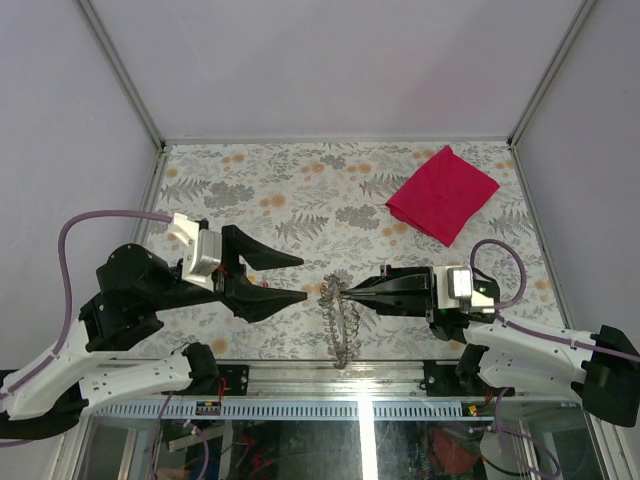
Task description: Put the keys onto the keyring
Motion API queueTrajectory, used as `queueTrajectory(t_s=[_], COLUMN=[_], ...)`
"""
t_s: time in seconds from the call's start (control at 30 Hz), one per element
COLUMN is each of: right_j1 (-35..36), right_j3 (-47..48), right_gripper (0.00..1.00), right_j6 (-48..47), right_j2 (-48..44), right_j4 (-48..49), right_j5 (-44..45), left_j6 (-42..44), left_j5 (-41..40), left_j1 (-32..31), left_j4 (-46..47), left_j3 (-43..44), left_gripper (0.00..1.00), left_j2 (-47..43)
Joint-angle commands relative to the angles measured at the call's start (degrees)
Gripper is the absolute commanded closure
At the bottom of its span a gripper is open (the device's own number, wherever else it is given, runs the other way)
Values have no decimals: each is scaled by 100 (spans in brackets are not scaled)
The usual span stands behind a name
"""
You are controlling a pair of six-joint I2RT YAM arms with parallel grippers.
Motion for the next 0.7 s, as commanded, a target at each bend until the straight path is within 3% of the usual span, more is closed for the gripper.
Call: queueTrajectory(t_s=[0.0, 0.33, 0.67], right_j1=[25, 30, 25], right_j3=[408, 718, 887], right_gripper=[100, 100, 100], right_j6=[383, 424, 378], right_j2=[-117, -656, -889], right_j4=[307, -1575, -2268], right_j5=[655, 1072, 1121], left_j6=[-79, -424, -592], left_j5=[70, 0, 121], left_j1=[-19, -24, -16], left_j4=[781, 1483, 1750], left_j3=[-142, -304, -279], left_gripper=[47, 60, 64], left_j2=[24, 194, 558])
